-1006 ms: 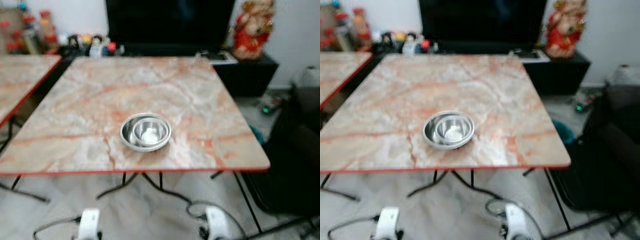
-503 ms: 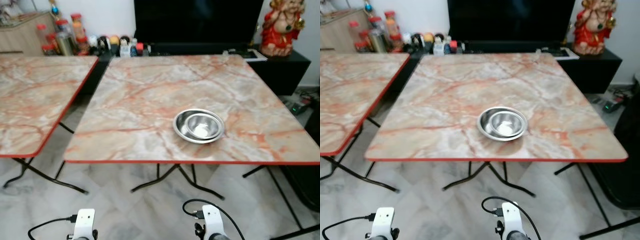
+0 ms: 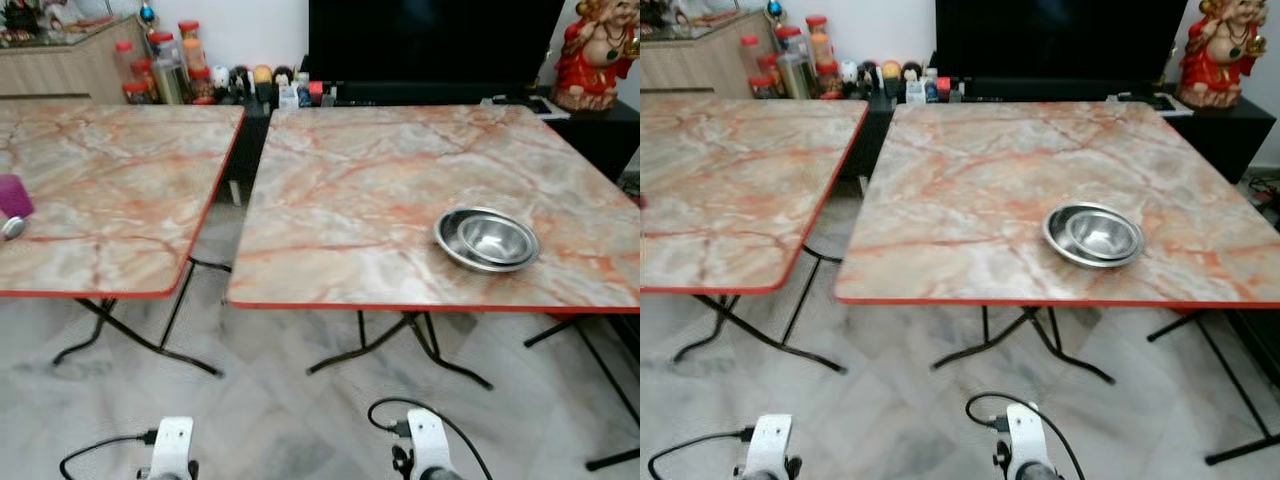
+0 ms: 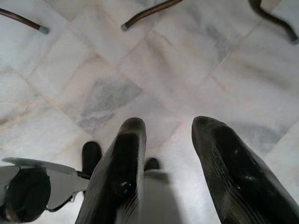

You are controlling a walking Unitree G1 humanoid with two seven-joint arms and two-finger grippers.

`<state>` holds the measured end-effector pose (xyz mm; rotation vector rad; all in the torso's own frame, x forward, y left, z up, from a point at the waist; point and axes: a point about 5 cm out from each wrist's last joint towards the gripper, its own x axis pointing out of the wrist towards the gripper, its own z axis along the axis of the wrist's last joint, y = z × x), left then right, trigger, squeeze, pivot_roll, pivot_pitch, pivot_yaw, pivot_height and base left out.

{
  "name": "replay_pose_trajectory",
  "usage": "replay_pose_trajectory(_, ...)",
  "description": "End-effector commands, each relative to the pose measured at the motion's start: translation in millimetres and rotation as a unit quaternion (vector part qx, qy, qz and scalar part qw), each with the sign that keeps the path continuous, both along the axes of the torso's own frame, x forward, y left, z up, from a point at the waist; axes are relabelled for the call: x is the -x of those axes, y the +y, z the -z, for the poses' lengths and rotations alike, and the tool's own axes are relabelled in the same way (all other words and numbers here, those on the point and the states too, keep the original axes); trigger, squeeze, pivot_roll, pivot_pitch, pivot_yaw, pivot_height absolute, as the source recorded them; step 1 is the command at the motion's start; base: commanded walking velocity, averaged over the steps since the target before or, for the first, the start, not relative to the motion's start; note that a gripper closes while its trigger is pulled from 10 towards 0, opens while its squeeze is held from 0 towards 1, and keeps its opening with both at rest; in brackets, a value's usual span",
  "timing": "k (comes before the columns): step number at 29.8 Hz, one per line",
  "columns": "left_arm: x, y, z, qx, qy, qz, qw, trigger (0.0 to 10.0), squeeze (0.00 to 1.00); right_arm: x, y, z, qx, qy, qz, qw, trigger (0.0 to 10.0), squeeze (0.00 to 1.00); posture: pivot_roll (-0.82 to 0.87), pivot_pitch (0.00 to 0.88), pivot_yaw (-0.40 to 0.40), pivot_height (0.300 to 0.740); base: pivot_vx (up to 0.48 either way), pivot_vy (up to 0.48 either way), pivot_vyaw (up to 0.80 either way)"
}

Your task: Setting the table

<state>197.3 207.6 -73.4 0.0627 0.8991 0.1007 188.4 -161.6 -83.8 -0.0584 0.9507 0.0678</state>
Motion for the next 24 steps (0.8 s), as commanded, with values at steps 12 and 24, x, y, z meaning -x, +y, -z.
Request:
replay_pose_trajectory(12, 3.8, -0.6, 2.2, -0.002, 0.008, 0.004, 1.000, 10.0, 0.00, -0.3, 0.8, -0.2, 0.000, -0.001, -0.004, 1.000, 10.0, 0.00, 0.00, 0.000, 0.023, 0.719, 0.000, 0.480, 0.00)
replay_pose_trajectory(24, 0.1, 2.0, -0.2, -0.005, 0.004, 0.003, 1.000, 10.0, 0.00, -2.2, 2.1, -1.0, -0.001, -0.003, -0.003, 1.000, 10.0, 0.00, 0.01, 0.000, 0.024, 0.719, 0.000, 0.480, 0.00)
